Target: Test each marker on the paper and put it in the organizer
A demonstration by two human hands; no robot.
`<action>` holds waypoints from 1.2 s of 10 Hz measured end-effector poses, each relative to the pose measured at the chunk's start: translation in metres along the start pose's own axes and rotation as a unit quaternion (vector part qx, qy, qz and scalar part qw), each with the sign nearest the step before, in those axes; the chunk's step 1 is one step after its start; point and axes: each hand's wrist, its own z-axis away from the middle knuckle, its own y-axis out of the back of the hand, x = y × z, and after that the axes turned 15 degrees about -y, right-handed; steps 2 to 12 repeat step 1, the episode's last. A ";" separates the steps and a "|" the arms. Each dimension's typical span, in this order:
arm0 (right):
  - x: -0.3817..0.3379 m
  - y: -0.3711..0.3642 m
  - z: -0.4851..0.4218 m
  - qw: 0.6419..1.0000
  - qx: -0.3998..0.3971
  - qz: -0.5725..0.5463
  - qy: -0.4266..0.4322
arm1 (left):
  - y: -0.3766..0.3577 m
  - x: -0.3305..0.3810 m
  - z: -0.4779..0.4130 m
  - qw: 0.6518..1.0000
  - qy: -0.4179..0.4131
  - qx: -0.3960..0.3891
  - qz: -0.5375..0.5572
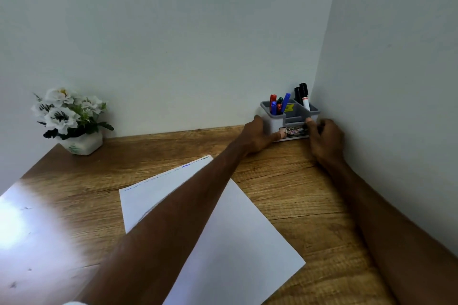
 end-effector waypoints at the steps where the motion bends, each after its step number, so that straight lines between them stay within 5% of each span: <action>1: 0.000 0.006 0.023 0.992 0.055 -0.073 -0.089 | 0.003 0.010 0.025 0.998 -0.016 0.014 -0.067; 12: 0.000 0.006 0.023 0.992 0.055 -0.073 -0.089 | 0.003 0.010 0.025 0.998 -0.016 0.014 -0.067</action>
